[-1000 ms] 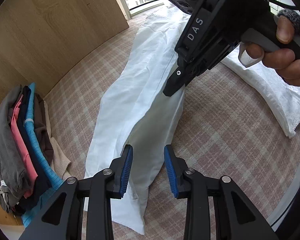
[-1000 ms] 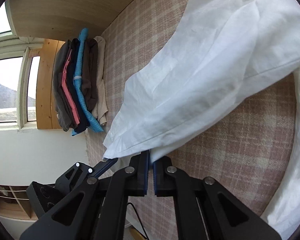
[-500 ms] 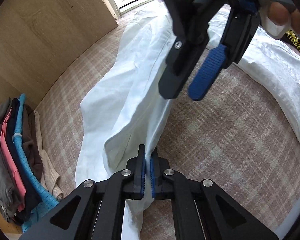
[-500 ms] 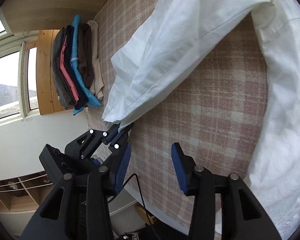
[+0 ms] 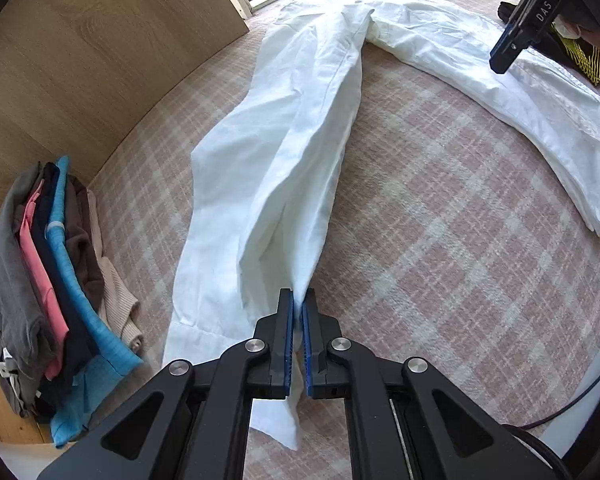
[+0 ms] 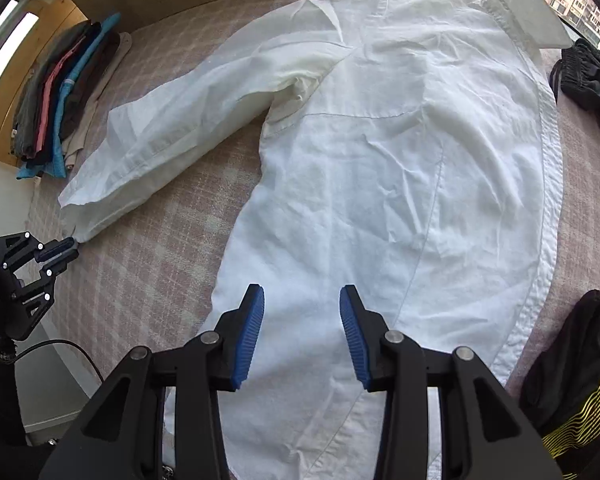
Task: Fold clothes
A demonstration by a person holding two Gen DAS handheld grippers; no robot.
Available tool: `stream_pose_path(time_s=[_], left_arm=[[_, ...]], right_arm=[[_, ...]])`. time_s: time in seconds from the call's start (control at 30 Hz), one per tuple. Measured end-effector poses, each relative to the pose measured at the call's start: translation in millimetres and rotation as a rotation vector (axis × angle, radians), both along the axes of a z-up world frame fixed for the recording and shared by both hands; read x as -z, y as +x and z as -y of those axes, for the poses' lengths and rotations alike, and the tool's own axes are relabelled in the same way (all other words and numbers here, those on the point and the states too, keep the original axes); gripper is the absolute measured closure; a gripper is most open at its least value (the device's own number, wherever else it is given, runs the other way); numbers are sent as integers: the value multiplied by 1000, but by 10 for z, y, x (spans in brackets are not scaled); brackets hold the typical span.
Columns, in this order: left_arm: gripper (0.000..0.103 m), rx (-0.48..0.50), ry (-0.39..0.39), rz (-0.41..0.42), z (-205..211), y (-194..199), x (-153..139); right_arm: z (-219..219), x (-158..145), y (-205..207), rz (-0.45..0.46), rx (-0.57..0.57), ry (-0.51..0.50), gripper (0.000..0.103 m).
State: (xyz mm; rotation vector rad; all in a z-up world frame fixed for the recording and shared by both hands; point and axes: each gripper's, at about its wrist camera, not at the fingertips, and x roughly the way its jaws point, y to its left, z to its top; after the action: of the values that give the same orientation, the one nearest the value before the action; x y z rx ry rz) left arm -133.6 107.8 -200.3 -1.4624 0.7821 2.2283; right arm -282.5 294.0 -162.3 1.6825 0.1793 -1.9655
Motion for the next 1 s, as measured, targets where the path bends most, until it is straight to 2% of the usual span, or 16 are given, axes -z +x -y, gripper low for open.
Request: stream_pose_path(time_s=[0.1, 0.17, 0.27, 0.37, 0.4, 0.43, 0.53, 0.63, 0.73, 0.8, 0.87, 0.93, 1.0], left_arm=[[88, -74, 101, 41, 212, 287, -129], [74, -164, 190, 39, 462, 409, -260], [74, -310, 267, -1, 849, 507, -327], [75, -434, 298, -38, 1190, 404, -325], [75, -452, 310, -45, 1244, 396, -327], [75, -458, 319, -50, 1261, 386, -319], [74, -462, 333, -55, 1284, 340, -286], [74, -478, 336, -45, 1335, 262, -221], [72, -498, 346, -46, 1431, 144, -187], [61, -501, 374, -22, 1492, 16, -142], [59, -491, 372, -17, 1517, -110, -105], [59, -466, 355, -10, 1500, -220, -65], [59, -430, 349, 3, 1471, -303, -30]], right_arm=[[397, -254, -36, -66, -79, -85, 64], [763, -345, -58, -97, -157, -121, 64], [1485, -266, 76, -95, -298, -128, 63], [2010, -145, 309, -95, -427, -160, 63], [2136, -77, 381, -109, -460, -136, 63], [2244, 1, 449, -128, -489, -98, 63], [2360, 409, 586, -17, -563, 67, 62], [2331, 379, 705, -70, -611, 83, 63], [2281, 228, 614, -57, -544, -15, 63], [2285, 166, 545, -95, -502, -66, 63], [2334, 210, 502, -96, -480, -91, 63], [2417, 378, 546, -44, -502, -47, 63], [2436, 575, 678, -29, -562, 68, 62]])
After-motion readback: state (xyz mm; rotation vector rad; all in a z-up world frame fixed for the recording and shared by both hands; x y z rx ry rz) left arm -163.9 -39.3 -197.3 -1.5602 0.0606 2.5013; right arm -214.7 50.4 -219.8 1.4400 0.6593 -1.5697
